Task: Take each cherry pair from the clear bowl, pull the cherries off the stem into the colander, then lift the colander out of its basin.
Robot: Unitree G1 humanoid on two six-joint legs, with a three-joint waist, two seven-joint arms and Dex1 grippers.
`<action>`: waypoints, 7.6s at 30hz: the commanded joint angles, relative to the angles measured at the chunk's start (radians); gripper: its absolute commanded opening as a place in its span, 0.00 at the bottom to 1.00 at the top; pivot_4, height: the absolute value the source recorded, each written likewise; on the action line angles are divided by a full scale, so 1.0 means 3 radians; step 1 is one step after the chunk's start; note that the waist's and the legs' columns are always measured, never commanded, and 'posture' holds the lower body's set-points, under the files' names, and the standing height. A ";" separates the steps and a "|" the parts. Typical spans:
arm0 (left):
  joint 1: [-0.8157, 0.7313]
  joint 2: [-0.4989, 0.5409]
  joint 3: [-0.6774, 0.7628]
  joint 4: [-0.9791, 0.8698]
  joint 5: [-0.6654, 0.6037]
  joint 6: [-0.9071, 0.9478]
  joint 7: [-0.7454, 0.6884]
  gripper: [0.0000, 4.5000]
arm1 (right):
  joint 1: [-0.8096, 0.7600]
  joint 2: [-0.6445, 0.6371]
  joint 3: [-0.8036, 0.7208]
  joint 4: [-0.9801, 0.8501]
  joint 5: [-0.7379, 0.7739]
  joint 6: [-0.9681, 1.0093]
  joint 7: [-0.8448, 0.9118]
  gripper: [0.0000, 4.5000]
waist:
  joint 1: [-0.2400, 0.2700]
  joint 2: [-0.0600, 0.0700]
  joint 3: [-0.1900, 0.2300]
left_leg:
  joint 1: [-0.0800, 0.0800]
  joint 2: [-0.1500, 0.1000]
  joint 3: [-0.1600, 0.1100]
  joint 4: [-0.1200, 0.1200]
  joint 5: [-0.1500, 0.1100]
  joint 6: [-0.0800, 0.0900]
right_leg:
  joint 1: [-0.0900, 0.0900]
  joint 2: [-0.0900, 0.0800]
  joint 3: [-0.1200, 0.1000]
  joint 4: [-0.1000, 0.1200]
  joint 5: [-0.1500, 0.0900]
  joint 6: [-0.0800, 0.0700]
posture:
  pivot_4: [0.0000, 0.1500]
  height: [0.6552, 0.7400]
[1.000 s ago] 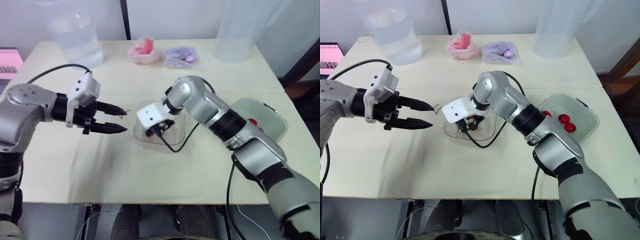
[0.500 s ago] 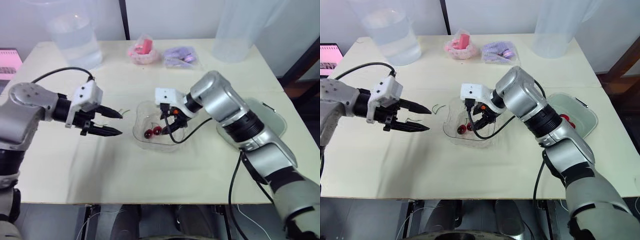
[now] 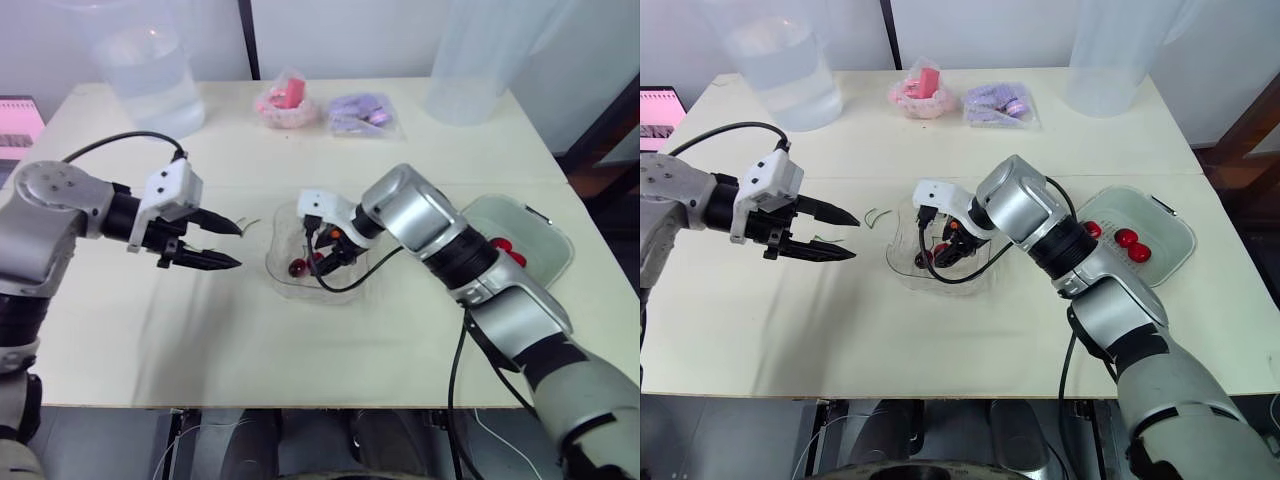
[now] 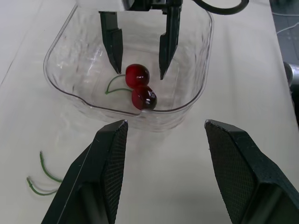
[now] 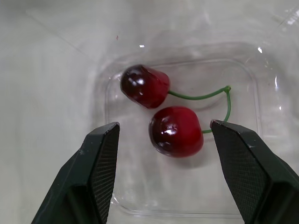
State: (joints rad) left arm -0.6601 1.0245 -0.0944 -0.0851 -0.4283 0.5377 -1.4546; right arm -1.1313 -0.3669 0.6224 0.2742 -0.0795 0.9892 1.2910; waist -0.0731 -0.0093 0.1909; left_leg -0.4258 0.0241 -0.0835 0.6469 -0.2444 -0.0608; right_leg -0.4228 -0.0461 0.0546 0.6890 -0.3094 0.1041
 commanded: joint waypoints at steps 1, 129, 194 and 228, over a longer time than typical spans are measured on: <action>0.0010 0.0028 0.0152 -0.0110 -0.0084 0.0030 0.0022 0.62 | -0.0039 0.0006 0.0030 -0.0012 0.0013 -0.0112 -0.0056 0.73 | 0.0001 0.0000 0.0000 | 0.0000 0.0000 0.0000 0.0000 0.0000 0.0000 | 0.0000 0.0000 0.0000 0.0000 0.0000 0.0000 | 1.00 0.94; -0.1619 -0.1515 0.0392 0.1842 -0.0353 0.0356 -0.0079 0.00 | 0.0403 -0.0412 -0.2803 -0.2212 0.2172 0.1978 -0.1415 0.99 | 0.0012 -0.0001 -0.0001 | 0.0000 -0.0002 -0.0002 0.0002 0.0002 -0.0003 | 0.0004 -0.0002 -0.0002 0.0000 0.0000 0.0000 | 1.00 0.94; -0.1841 -0.1640 0.0647 0.1705 -0.0713 0.0714 0.0248 0.00 | 0.0925 0.0027 -0.2676 -0.1881 0.3348 0.1906 -0.2958 0.16 | 0.0005 0.0000 -0.0001 | 0.0000 -0.0001 0.0000 0.0000 0.0001 -0.0001 | 0.0001 -0.0002 0.0000 0.0002 0.0000 0.0000 | 1.00 0.94; -0.1642 -0.1738 0.0616 0.1646 -0.0744 0.0639 0.0328 0.00 | 0.2117 -0.1909 -0.3402 -0.1815 0.2790 0.0387 -0.2111 0.85 | 0.0028 -0.0002 0.0000 | 0.0002 -0.0002 0.0005 0.0002 -0.0001 0.0002 | 0.0007 -0.0001 0.0005 -0.0005 0.0000 0.0001 | 1.00 0.94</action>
State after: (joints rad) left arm -1.1148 0.4989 0.0579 0.4303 -0.6234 0.7177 -1.3639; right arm -0.4462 -0.9571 -0.3629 -0.1979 0.6700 1.0633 0.6682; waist -0.0648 -0.0099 0.1908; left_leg -0.4251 0.0237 -0.0820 0.6473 -0.2444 -0.0606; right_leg -0.4207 -0.0462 0.0560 0.6875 -0.3094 0.1044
